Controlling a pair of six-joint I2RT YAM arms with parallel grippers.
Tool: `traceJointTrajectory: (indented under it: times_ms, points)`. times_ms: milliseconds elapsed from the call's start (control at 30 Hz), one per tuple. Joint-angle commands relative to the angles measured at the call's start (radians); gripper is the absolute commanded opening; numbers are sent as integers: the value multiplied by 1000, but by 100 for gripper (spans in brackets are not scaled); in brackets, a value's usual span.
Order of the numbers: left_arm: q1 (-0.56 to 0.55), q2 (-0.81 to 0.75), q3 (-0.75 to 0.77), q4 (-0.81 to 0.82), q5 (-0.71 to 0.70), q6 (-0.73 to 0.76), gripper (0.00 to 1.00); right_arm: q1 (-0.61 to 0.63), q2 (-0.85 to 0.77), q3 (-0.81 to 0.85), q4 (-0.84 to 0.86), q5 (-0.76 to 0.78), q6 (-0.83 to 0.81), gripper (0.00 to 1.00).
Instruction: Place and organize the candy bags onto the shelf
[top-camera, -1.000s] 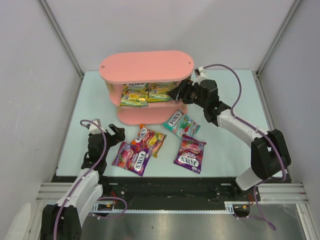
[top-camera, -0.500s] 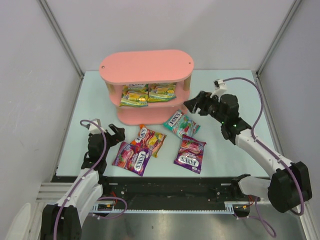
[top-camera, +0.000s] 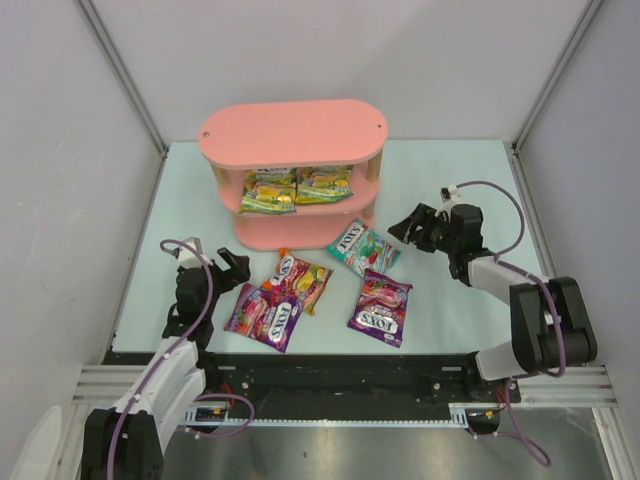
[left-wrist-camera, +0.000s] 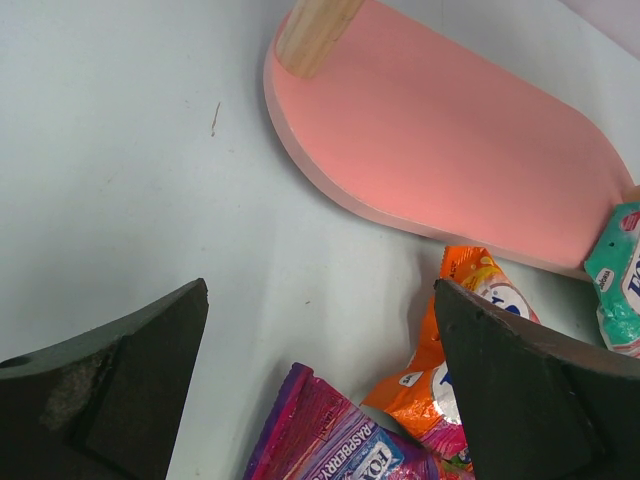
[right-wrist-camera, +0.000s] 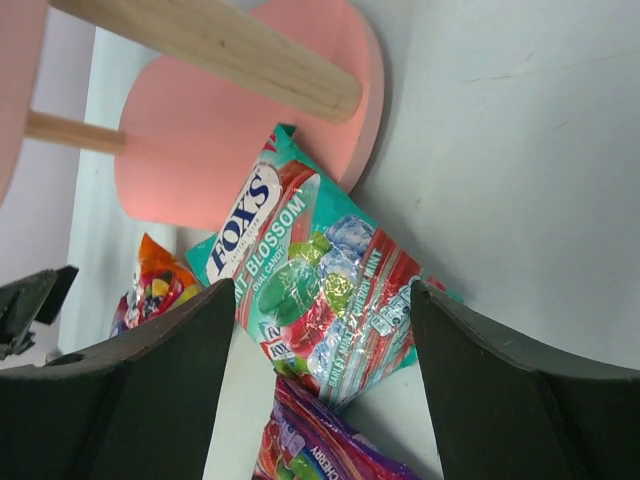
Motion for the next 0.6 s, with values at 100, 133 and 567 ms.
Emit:
traceJointTrajectory:
  times_ms: [100, 133, 567]
  points:
    - [8, 1, 16, 33, 13, -14, 100, -15, 212, 30, 303, -197, -42, 74]
    - [9, 0, 16, 33, 11, -14, 100, -15, 226, 33, 328, -208, -47, 74]
    - [8, 9, 17, 38, 13, -14, 100, -6, 350, 117, 311, -225, -123, 74]
